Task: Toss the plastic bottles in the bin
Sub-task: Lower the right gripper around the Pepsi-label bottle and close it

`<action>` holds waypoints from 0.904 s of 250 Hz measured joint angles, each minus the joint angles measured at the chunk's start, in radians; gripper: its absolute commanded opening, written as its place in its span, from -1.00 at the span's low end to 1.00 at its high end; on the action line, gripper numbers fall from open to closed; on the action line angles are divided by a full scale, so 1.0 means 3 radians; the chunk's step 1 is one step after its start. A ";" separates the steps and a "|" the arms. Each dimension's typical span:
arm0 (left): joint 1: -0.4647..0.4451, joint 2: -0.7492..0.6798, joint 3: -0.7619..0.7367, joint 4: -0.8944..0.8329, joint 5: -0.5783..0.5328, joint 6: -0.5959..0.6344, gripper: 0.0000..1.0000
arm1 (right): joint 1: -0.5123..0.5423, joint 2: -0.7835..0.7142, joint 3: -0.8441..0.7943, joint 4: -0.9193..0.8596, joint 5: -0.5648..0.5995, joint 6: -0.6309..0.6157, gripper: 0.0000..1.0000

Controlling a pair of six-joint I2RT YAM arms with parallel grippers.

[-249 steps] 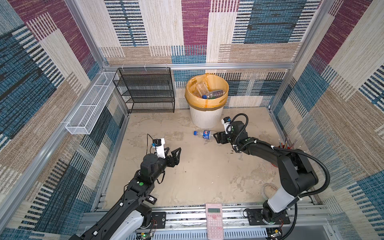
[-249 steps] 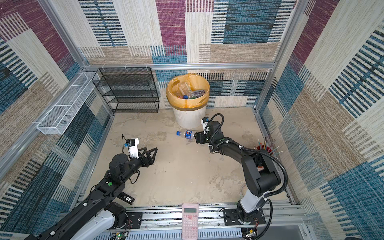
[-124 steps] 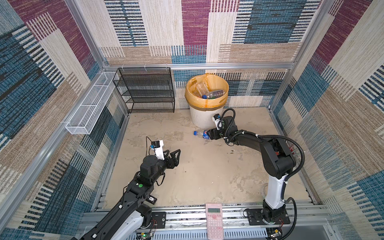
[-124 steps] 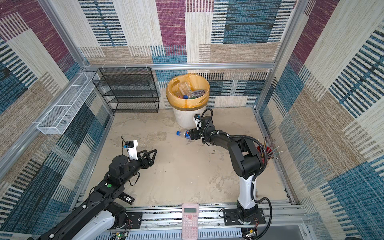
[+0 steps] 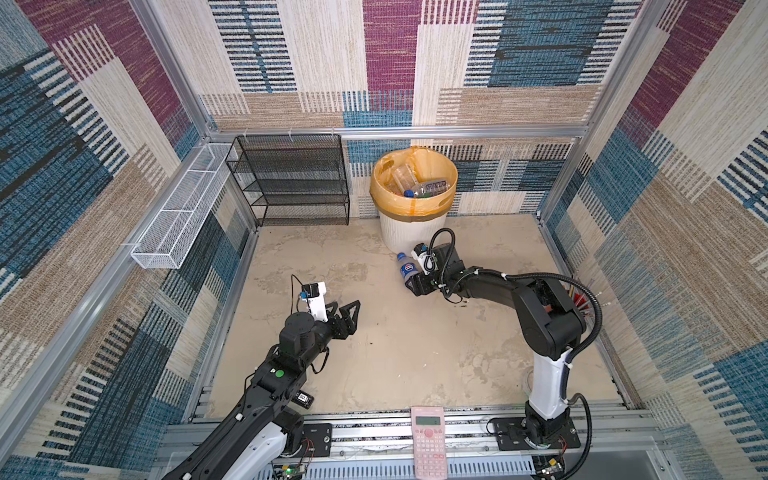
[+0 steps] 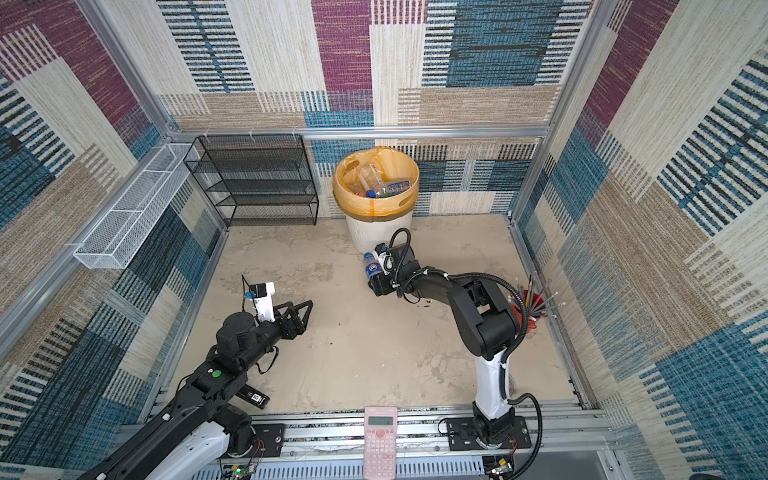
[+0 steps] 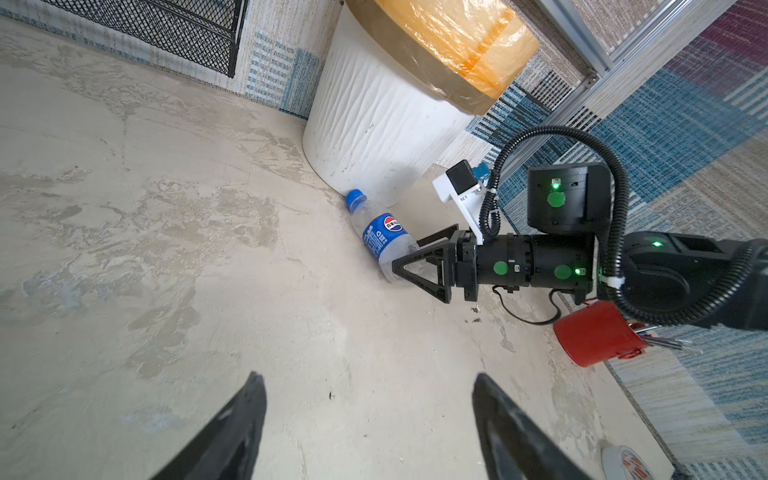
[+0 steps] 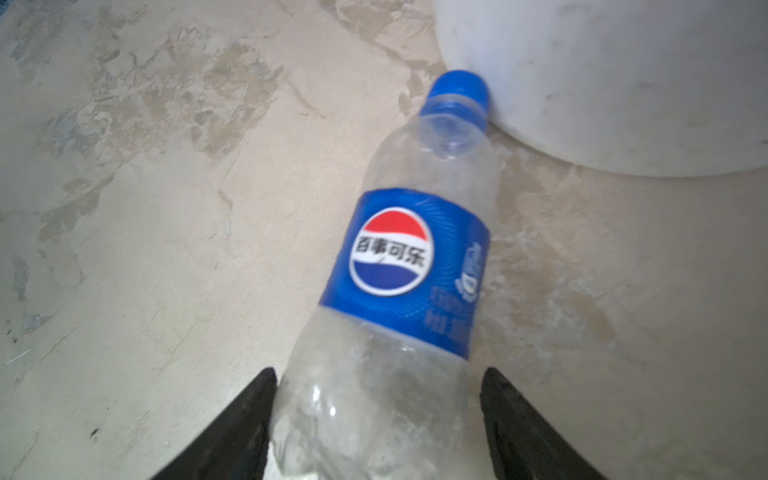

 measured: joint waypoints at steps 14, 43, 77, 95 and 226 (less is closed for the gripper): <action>0.0001 0.0011 0.0000 0.0000 0.0000 0.0000 0.57 | 0.0033 -0.0024 -0.0015 -0.0034 0.0003 0.0001 0.60; 0.0003 0.0017 0.0000 -0.0008 -0.0001 0.0000 0.57 | 0.0065 -0.0083 -0.0017 -0.0094 0.0093 0.0089 0.64; 0.0003 0.0014 0.0000 -0.0015 -0.0003 0.0001 0.57 | 0.0056 -0.0102 0.0088 -0.0121 0.0261 0.0342 0.64; 0.0005 -0.0006 0.0000 -0.0022 -0.0005 0.0001 0.57 | 0.0065 -0.0094 0.0200 -0.0175 0.0264 0.0532 0.64; 0.0015 -0.0234 -0.0008 -0.0140 -0.0086 0.0014 0.58 | 0.0122 0.0426 0.0895 -0.0619 0.0618 0.1130 0.49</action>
